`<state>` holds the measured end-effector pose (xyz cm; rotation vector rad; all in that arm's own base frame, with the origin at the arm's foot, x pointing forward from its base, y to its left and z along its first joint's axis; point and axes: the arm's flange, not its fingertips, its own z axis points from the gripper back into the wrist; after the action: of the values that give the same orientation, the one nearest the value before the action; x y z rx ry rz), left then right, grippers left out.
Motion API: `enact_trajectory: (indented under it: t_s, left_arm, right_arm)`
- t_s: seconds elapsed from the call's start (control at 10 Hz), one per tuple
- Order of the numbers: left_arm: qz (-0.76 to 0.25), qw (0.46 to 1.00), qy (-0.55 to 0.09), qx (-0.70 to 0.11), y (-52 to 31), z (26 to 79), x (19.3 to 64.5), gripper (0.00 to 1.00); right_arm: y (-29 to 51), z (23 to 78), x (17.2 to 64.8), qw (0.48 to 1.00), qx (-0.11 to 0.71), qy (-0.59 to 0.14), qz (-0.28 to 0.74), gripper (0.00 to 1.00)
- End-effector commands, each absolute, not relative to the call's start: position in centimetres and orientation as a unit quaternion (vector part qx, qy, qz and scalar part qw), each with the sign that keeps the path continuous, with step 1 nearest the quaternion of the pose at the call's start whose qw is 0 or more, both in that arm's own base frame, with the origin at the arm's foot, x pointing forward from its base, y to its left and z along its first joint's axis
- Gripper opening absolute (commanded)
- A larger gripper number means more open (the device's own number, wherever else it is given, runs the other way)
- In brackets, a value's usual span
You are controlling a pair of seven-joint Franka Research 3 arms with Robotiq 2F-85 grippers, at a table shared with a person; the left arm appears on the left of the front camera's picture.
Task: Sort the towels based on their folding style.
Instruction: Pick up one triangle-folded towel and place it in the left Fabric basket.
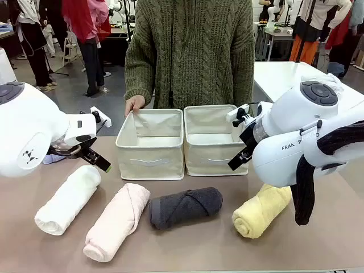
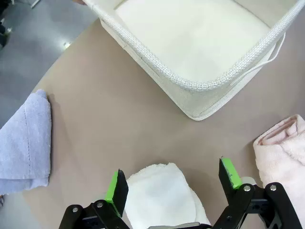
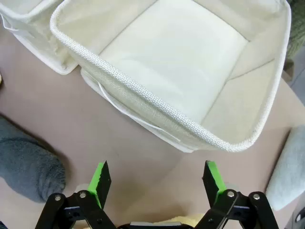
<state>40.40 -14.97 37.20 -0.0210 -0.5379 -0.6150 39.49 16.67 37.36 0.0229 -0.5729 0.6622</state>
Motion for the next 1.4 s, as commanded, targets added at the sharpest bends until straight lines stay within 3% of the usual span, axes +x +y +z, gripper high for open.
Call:
enact_trajectory:
  t_s: [0.0, 1.3]
  left_arm:
    - [-0.299, 0.918, -0.262, -0.01, -14.97, 37.2, 40.39, 1.0]
    - [-0.299, 0.918, -0.262, -0.01, -14.97, 37.2, 40.39, 1.0]
  right_arm:
    - [16.68, 37.36, 39.49, 0.906, 0.011, -0.277, 0.321, 1.0]
    - [16.68, 37.36, 39.49, 0.906, 0.011, -0.277, 0.321, 1.0]
